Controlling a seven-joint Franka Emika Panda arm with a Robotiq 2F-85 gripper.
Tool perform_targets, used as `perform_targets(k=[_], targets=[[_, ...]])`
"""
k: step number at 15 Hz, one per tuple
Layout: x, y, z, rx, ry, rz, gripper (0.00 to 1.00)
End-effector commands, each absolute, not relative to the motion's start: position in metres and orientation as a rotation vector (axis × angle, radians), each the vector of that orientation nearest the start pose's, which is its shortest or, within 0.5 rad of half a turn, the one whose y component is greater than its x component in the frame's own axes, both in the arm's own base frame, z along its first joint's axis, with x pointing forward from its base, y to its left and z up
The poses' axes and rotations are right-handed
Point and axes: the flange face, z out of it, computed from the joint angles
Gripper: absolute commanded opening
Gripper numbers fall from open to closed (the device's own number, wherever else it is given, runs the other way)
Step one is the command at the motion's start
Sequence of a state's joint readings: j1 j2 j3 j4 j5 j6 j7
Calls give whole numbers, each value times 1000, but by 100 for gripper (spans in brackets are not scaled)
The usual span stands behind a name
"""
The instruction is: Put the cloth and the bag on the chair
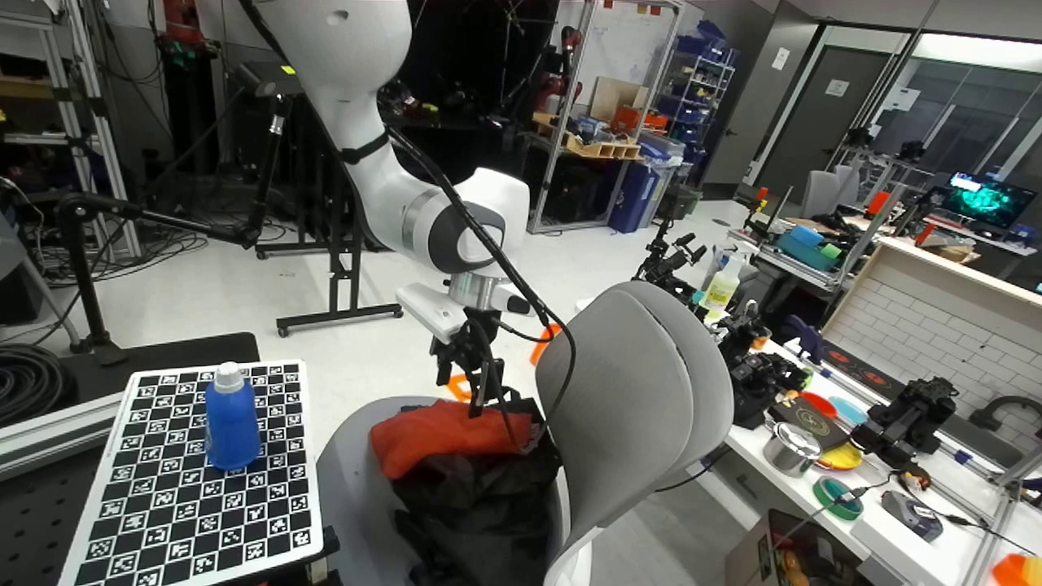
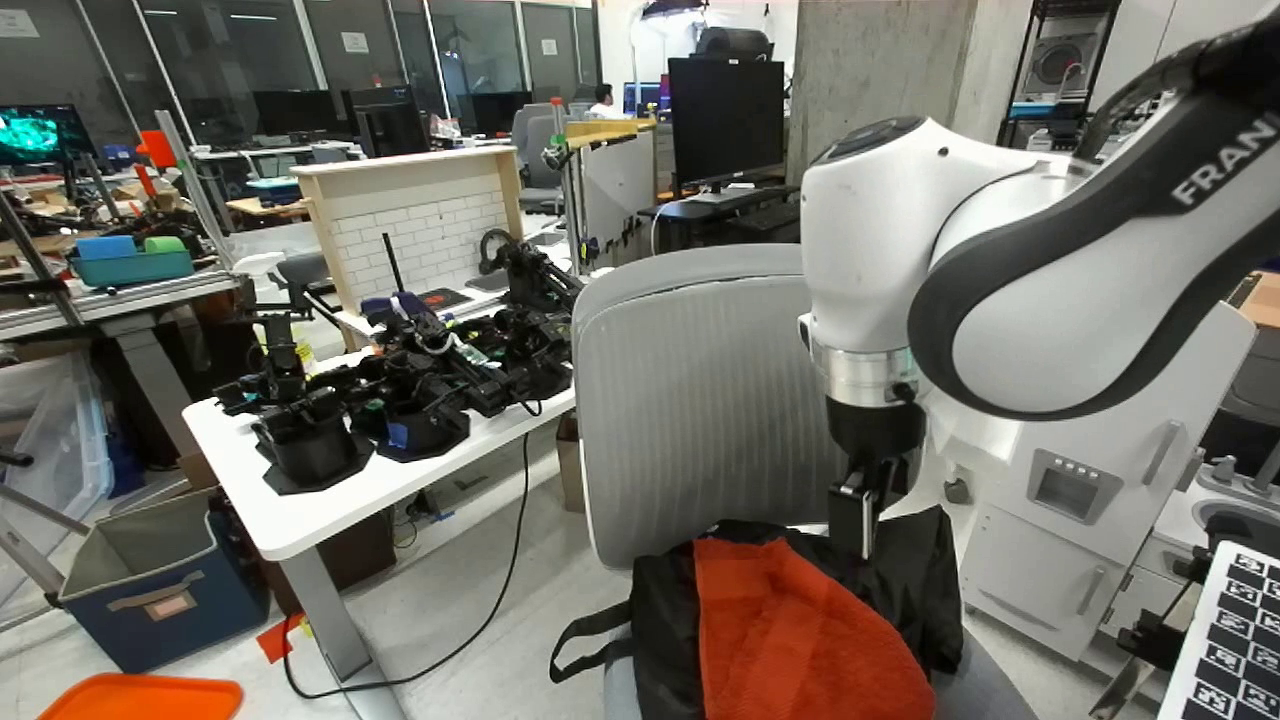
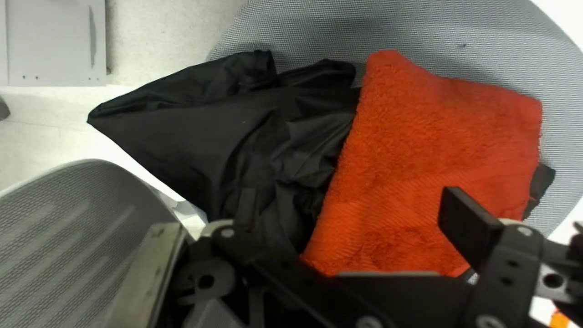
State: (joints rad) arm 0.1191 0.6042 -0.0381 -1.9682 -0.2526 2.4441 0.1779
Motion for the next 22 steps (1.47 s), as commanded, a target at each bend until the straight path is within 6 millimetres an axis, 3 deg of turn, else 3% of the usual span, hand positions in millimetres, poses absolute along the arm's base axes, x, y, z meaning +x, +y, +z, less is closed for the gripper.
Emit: perform_targets(k=[1,6,12,22], targets=[[608,66,128,-3359,-197,215,100],[619,83,93,-3400,-211,263,100],[627,73,53,-3436,-188,331,100],[635,77,31,-3455,-199,354,100]])
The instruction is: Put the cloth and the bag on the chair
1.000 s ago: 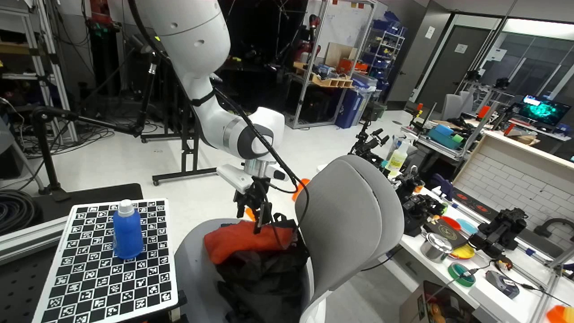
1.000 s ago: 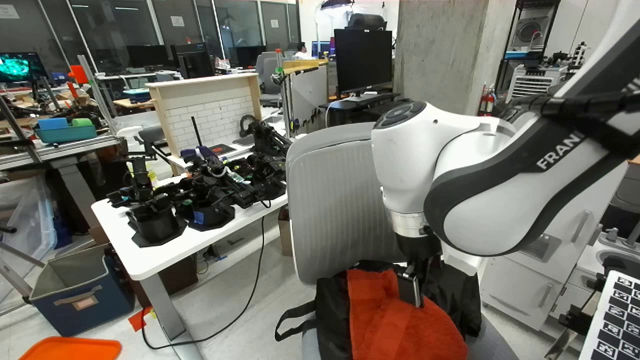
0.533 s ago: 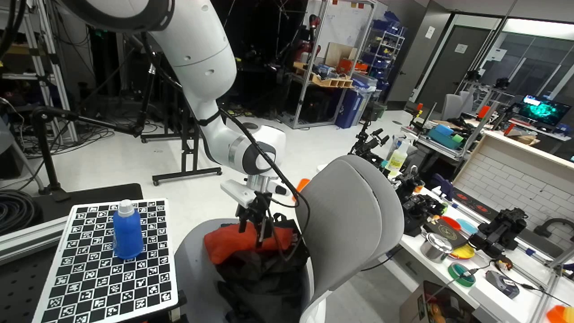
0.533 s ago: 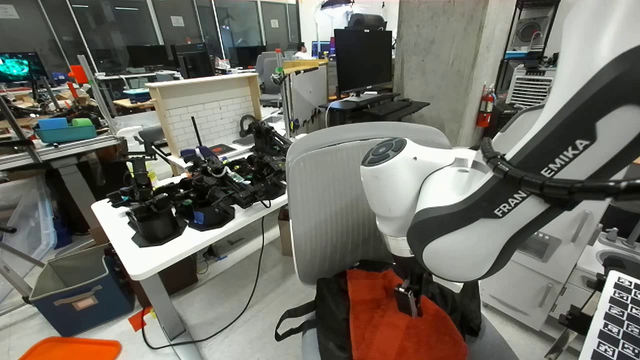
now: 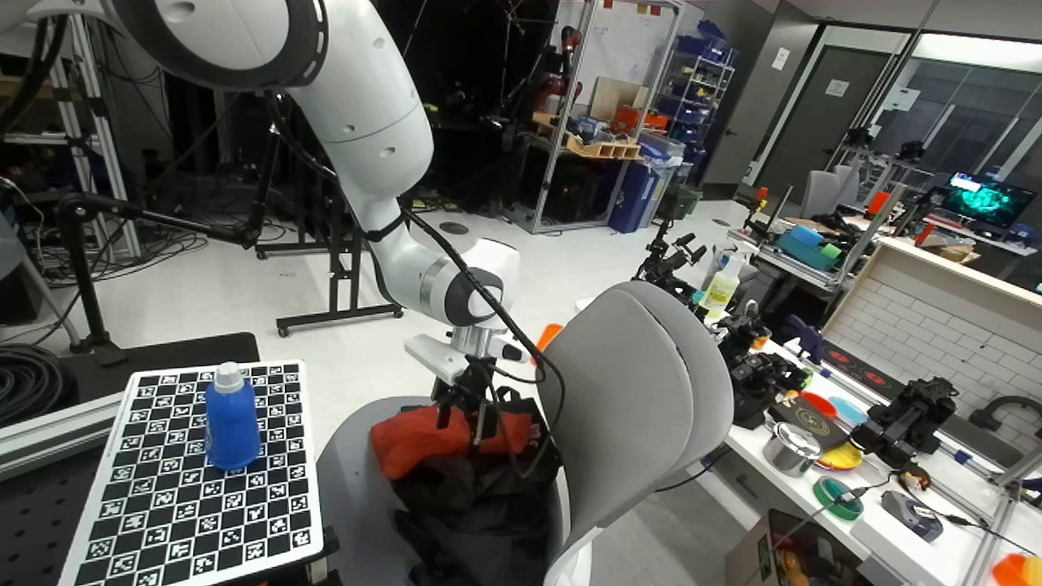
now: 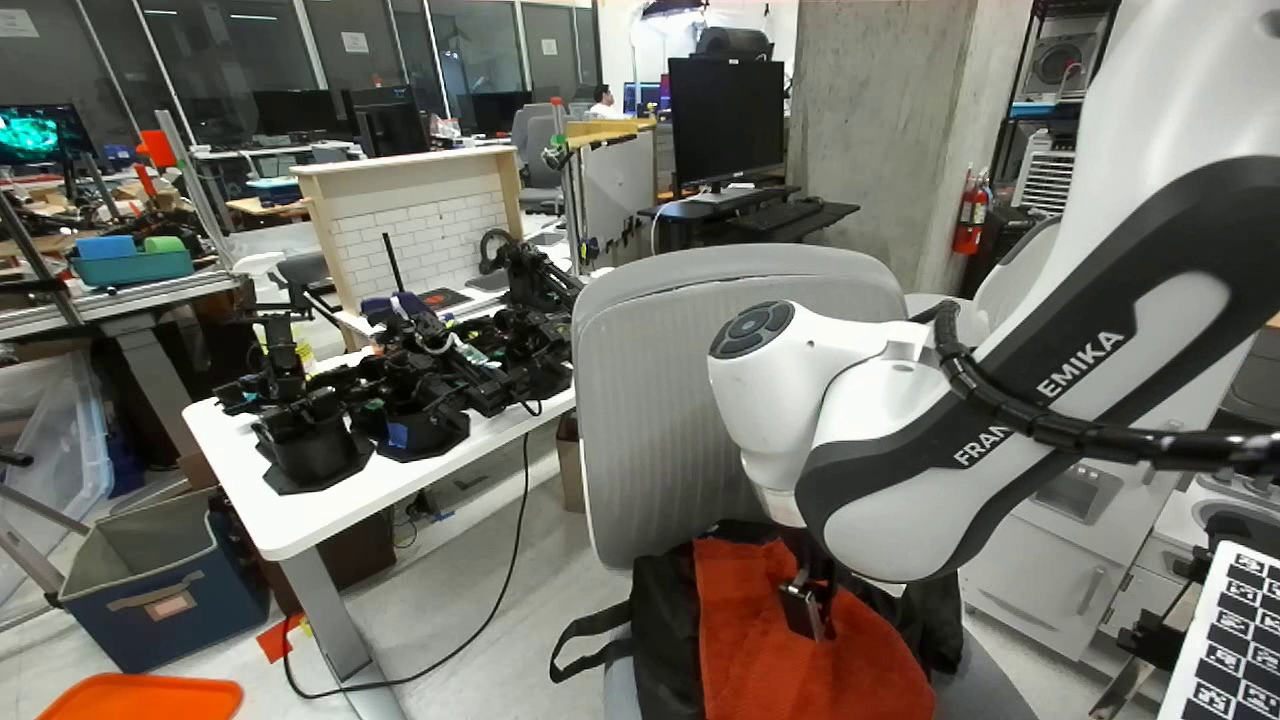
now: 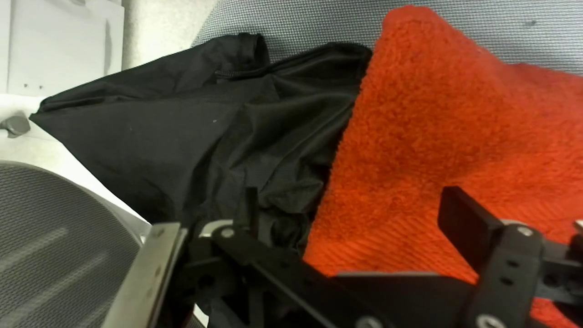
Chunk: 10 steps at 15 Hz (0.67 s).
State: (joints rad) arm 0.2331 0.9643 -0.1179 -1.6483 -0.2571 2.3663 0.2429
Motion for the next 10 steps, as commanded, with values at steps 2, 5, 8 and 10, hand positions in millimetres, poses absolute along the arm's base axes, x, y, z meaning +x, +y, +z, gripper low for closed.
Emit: perform_targets(k=[2,5,8,10], targets=[[635,79,28,-3460,-202,366,84],[637,80,25,-3464,-205,378,58],[639,80,21,-3471,-211,380,35],[639,80,20,-3474,-213,383,20]])
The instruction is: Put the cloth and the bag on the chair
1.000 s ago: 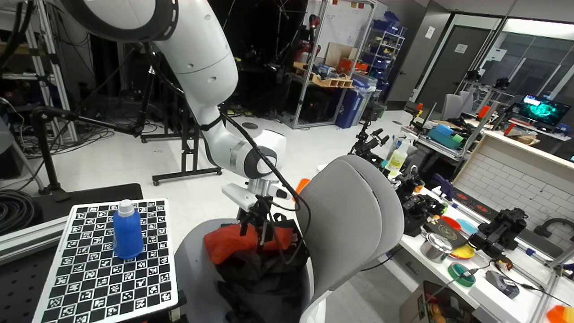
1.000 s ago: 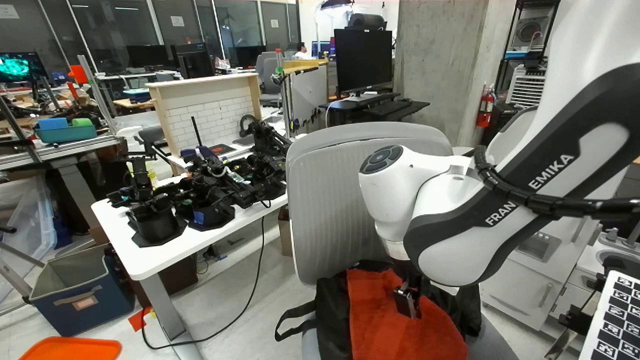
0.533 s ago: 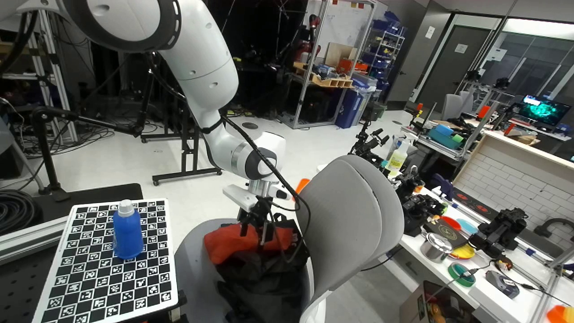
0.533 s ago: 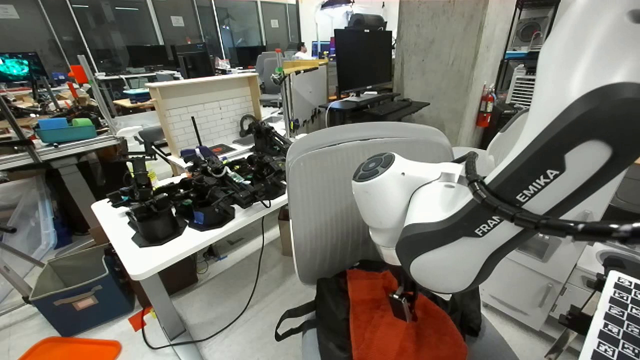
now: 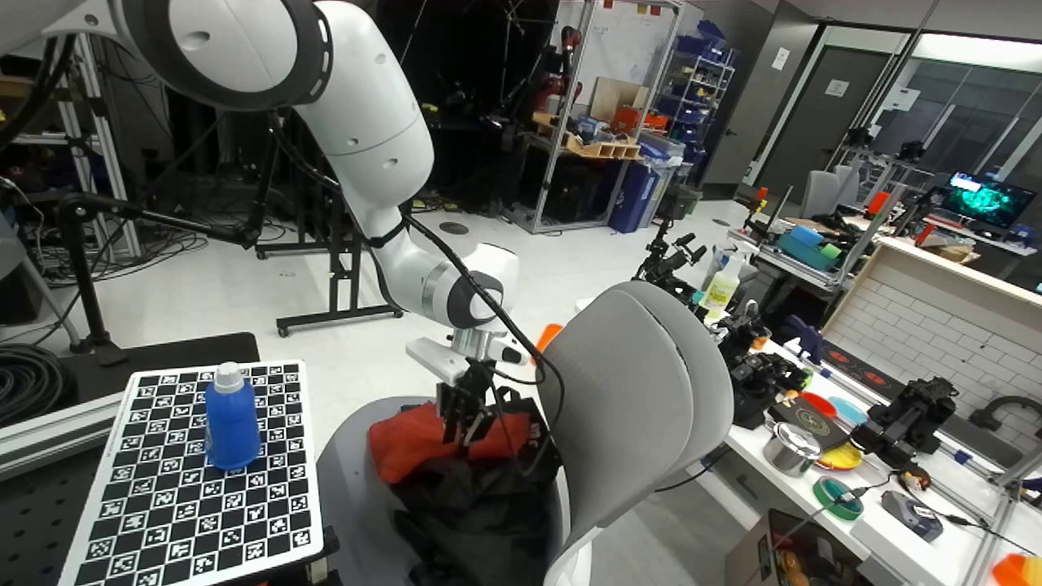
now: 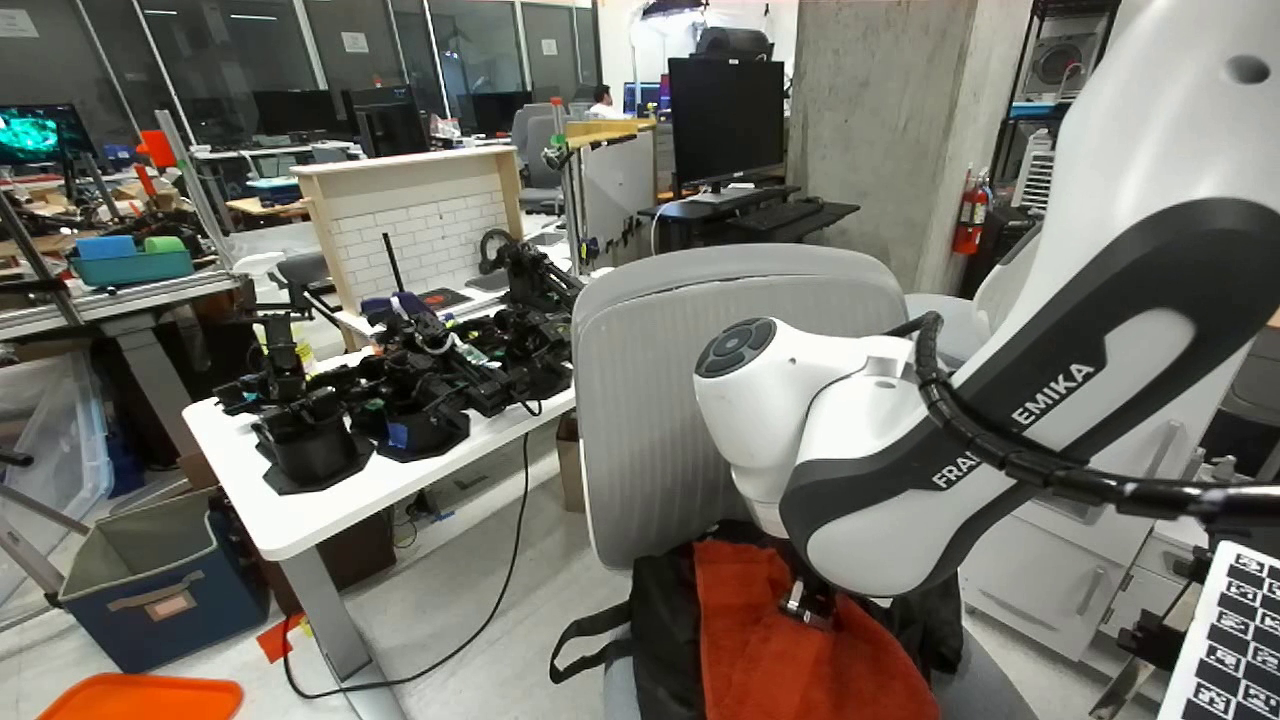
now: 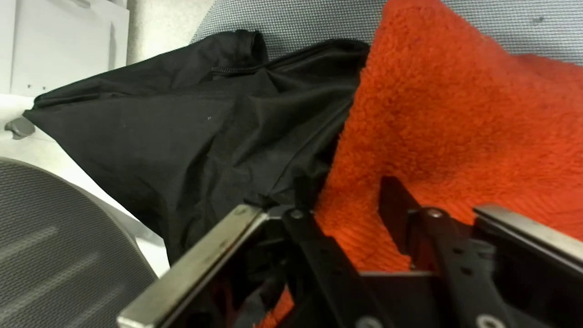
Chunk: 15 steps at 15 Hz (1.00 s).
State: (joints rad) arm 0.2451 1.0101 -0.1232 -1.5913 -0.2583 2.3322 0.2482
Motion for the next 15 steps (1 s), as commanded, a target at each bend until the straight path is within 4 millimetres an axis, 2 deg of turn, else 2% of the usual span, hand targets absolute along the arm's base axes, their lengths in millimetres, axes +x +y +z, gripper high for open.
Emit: perform_targets(k=[1,3,7,10,12,15], targets=[[639,79,19,-3476,-216,384,12],[640,78,18,-3482,-225,384,1],[641,76,20,-3490,-237,382,1],[641,74,37,-3489,-246,357,1],[639,71,61,-3492,-241,312,1],[634,57,115,-3497,-232,218,1]])
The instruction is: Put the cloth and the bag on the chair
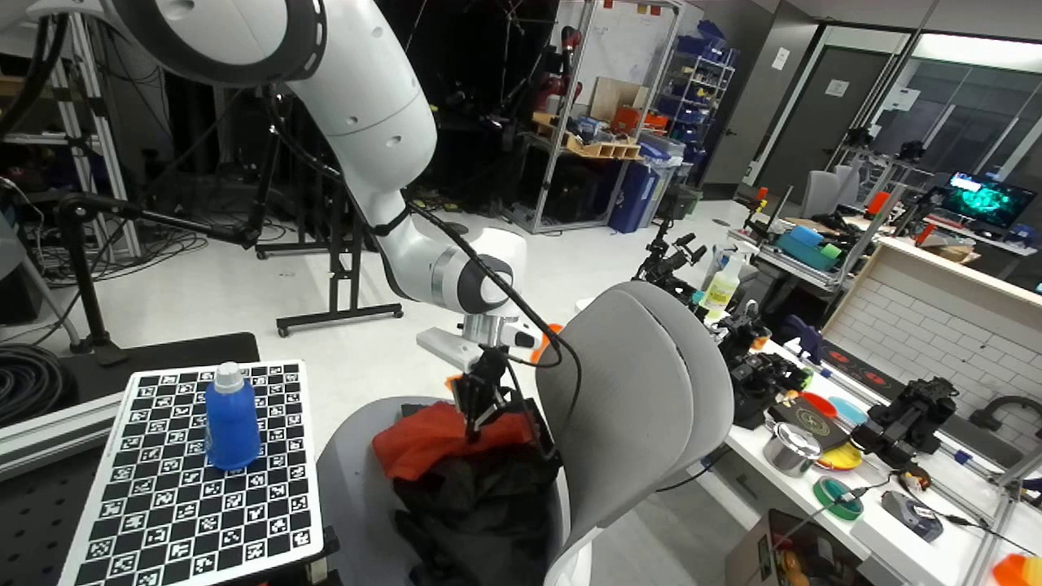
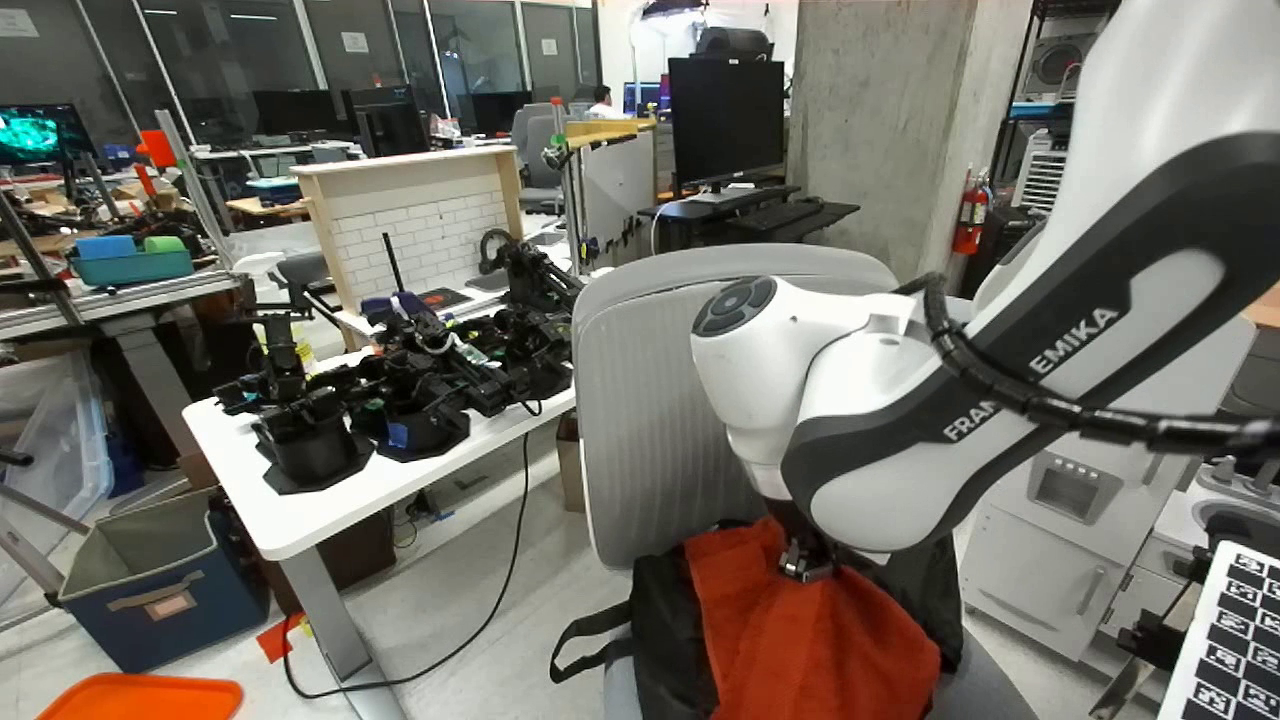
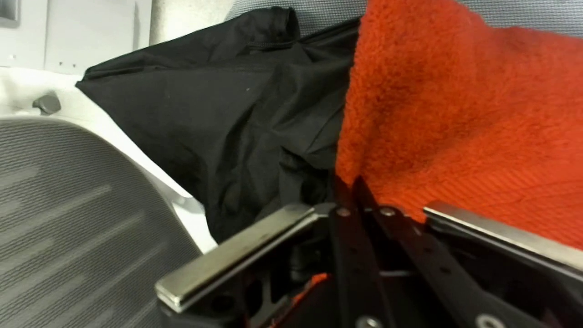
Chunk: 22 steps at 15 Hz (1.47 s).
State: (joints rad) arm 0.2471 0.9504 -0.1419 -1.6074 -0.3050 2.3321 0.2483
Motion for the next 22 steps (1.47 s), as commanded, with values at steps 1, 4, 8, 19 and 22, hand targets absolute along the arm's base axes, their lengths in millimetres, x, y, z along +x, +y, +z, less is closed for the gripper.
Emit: perform_targets(k=[1,4,8,19,22], targets=[[633,51,132,-3501,-228,186,1],[628,25,191,-3537,-213,61,1],[634,-21,286,-3596,-160,-168,1],[664,-187,413,-3605,74,-164,1],[681,-219,425,-3613,129,-165,1]])
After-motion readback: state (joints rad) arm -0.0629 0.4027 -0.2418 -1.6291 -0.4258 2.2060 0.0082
